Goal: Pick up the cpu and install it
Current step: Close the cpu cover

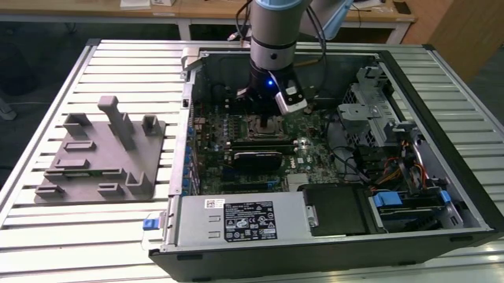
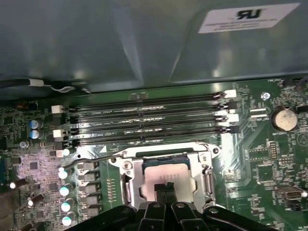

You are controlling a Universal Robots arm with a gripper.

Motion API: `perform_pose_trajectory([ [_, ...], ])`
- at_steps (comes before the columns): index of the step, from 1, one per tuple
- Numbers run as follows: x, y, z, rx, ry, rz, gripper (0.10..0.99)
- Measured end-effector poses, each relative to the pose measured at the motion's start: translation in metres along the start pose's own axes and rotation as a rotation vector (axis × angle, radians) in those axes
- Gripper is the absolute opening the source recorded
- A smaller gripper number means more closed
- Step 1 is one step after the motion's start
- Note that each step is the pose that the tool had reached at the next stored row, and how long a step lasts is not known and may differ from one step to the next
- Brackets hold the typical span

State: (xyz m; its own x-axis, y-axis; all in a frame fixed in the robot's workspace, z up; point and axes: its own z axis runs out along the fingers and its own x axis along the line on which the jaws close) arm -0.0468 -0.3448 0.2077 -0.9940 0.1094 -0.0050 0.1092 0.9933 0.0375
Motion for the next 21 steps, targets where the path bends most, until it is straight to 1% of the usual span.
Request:
perform_pose_trajectory([
  [6, 0.0082, -0.0009, 0.0014, 0.000, -0.0001, 0.000, 0.106],
  [12, 0.0182, -0.0020, 0.0024, 0.000, -0.0001, 0.000, 0.106],
  [17, 0.0225, -0.0026, 0.0046, 0.000, 0.0001, -0.002, 0.106],
  [21, 0.0236, -0.0028, 0.0074, 0.000, 0.0001, -0.004, 0.106],
])
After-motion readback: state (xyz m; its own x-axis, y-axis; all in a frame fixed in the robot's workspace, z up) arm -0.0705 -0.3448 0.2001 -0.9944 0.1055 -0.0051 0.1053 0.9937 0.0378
